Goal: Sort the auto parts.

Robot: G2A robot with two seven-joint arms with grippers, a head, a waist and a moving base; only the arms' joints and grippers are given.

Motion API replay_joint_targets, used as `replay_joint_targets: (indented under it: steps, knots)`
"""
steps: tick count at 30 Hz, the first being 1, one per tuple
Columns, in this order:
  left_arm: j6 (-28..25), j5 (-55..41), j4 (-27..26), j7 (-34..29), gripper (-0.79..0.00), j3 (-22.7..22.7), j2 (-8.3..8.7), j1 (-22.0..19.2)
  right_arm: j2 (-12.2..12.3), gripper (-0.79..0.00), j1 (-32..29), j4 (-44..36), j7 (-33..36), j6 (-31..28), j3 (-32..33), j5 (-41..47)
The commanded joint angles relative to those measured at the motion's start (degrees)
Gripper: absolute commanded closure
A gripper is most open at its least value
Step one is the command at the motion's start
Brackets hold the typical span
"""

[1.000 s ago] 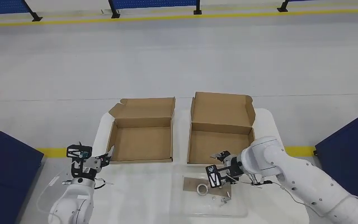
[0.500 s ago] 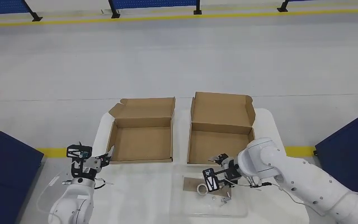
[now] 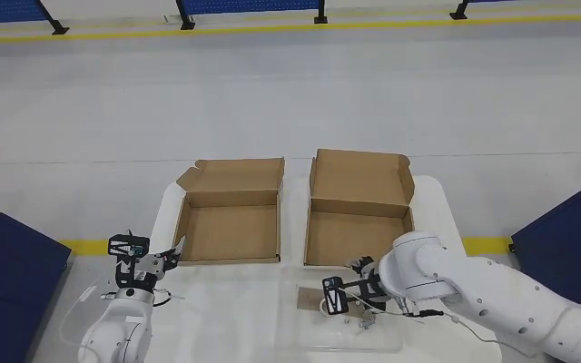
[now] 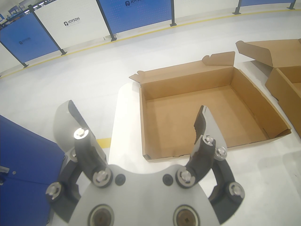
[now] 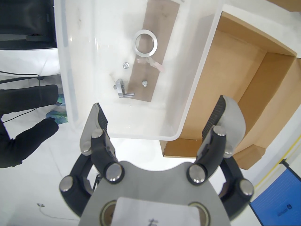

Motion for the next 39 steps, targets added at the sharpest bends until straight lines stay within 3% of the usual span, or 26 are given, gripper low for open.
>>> replay_joint_targets:
  steps: [1, 8, 23, 39]
  knots:
    - [0.0, 0.0, 0.0, 0.0, -0.785, 0.0, 0.0, 0.0, -0.1, -0.785, 2.9, -0.1, 1.9, 1.9, -3.0, 3.3]
    - [0.0, 0.0, 0.0, 0.0, -0.785, 0.0, 0.0, 0.0, -1.3, -0.785, 10.4, 0.3, 7.3, 7.3, -10.0, 11.9]
    - [0.0, 0.0, 0.0, 0.0, -0.785, 0.0, 0.0, 0.0, -2.0, -0.785, 8.1, 0.5, 8.6, 8.6, -10.0, 10.7]
    - [0.0, 0.0, 0.0, 0.0, -0.785, 0.0, 0.0, 0.0, -6.1, -0.785, 3.5, 4.1, 14.0, 14.0, -10.0, 10.8]
